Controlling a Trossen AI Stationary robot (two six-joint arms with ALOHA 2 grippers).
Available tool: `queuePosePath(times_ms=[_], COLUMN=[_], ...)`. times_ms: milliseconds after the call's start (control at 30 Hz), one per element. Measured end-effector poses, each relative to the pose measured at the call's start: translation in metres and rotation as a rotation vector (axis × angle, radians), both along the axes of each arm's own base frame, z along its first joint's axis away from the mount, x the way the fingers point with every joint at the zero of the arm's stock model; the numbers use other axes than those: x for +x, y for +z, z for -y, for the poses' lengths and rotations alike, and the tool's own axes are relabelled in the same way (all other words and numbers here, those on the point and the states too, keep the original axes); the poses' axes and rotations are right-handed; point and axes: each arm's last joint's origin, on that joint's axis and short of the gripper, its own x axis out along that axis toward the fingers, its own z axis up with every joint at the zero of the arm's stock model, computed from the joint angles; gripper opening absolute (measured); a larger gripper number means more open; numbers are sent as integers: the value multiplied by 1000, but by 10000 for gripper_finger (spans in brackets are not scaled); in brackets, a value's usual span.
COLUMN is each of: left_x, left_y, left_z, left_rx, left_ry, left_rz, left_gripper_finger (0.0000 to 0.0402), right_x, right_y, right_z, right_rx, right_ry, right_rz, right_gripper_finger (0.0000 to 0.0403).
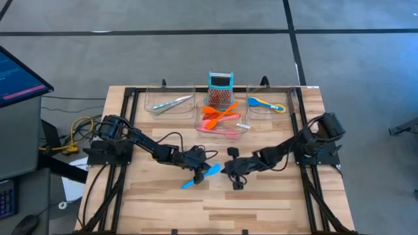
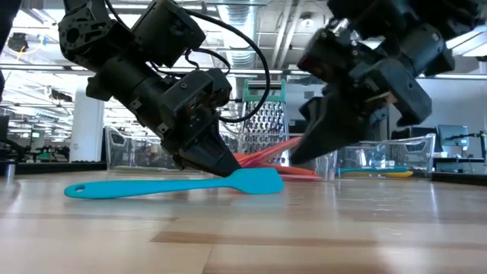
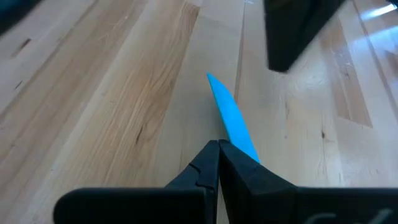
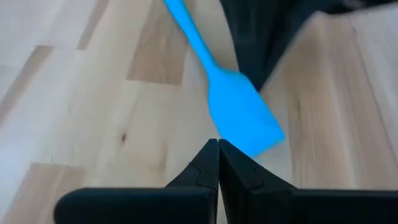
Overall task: Pick & Place Kitchen Items
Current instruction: Put the blue spatula into the middle transparent bin
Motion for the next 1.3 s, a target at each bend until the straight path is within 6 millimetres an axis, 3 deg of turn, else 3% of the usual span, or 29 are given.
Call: queuePosePath(times_ms=[167, 333, 700, 900, 1067, 1300], left_x=[0, 0, 0, 0, 0, 0], left_y=[0, 0, 0, 0, 0, 1], left_z=[0, 0, 0, 0, 0, 0], left_rx=[-5, -6, -11, -13, -13, -13], left_ry=[-6, -7, -4, -3, -4, -3], left_rz=[-1, 0, 1, 1, 1, 2], left_gripper_finger=[1, 1, 1, 1, 1, 1], right_x=[12, 13, 16, 24, 31, 37], right_y=[15, 18, 13, -8, -22, -25], right_z=[-1, 22, 54, 67, 72, 67], right_rx=[-44, -28, 181, 249, 369, 432], right_ry=[44, -43, 6, -10, 57, 137], right_rz=[57, 1, -95, -125, -116, -107], right_gripper_finger=[0, 16, 172, 230, 232, 196])
